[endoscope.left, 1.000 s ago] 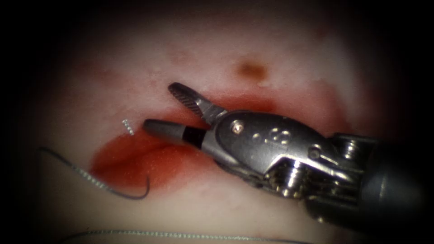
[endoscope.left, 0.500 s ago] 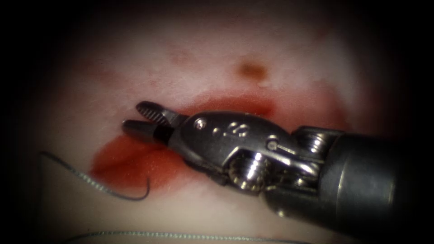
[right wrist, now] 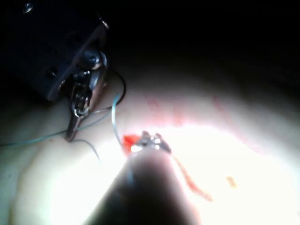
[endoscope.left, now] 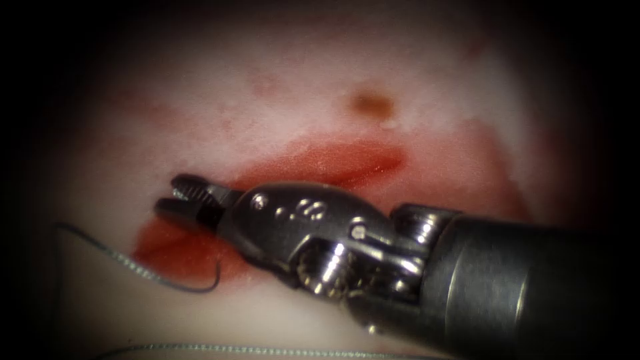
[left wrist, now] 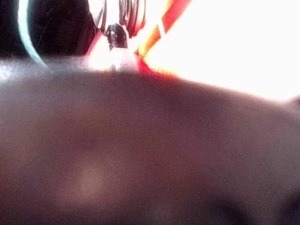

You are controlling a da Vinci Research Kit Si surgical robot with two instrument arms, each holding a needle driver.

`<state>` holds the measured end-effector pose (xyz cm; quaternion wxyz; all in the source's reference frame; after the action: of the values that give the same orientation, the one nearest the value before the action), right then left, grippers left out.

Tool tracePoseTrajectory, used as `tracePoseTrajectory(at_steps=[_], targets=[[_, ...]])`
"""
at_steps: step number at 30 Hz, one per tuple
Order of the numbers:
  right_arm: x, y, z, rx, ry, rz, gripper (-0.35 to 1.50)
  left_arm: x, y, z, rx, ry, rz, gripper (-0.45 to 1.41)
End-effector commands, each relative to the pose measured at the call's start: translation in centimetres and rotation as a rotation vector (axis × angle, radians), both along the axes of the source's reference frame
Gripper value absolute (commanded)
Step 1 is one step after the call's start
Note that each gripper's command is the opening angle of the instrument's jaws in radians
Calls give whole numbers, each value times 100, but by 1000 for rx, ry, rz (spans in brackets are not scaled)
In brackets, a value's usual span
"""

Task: Wound Closure
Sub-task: Tail is too short, pull it back through.

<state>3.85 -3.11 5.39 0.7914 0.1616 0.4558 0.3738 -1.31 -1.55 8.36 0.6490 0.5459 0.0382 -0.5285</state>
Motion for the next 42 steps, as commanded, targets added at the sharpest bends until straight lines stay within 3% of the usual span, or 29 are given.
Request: tracePoseTrajectory(at_steps=[1, 14, 42], targets=[[12, 9, -6, -3, 5, 4, -35, -4, 11, -1, -6, -2, -1, -45], [8, 31, -22, -45, -27, 32, -35, -6, 9, -3, -5, -3, 5, -45], [5, 85, -62, -106, 53, 108, -35, -10, 7, -3, 1, 3, 13, -45]])
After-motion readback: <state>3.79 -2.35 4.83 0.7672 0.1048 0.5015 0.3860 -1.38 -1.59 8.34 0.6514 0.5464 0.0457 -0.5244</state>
